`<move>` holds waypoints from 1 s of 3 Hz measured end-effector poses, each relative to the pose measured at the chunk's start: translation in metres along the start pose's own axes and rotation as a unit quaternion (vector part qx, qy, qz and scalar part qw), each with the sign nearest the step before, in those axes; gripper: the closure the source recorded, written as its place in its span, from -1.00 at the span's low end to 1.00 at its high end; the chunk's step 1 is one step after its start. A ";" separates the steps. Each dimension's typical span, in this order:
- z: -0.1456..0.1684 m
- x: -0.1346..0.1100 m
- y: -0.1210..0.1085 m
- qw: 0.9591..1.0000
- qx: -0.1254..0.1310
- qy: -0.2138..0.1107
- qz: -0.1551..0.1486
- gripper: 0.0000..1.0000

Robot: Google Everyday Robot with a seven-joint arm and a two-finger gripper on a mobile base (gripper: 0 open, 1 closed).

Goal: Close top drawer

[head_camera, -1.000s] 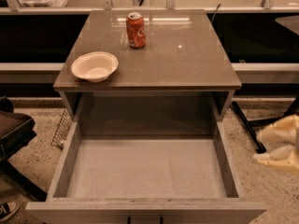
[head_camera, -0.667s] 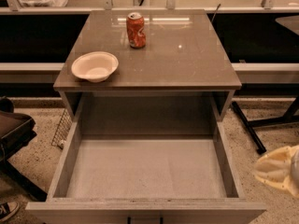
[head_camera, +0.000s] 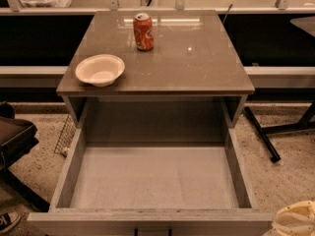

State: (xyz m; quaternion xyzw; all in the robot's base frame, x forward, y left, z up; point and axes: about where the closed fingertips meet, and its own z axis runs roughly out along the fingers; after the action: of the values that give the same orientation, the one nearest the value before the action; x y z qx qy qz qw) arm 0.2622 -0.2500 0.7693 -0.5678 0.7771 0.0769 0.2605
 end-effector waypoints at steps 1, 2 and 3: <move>0.000 0.000 0.000 1.000 0.000 0.000 0.000 1.00; 0.017 0.001 0.004 1.000 -0.004 -0.014 0.009 1.00; 0.060 0.007 0.013 0.999 -0.010 -0.049 0.016 1.00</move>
Offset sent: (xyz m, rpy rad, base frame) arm 0.0032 0.0186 -0.0422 0.0890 0.0106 -0.0200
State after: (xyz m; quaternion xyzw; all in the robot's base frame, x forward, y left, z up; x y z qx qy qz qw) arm 0.2675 -0.2261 0.7127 -0.5536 0.7715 0.1161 0.2913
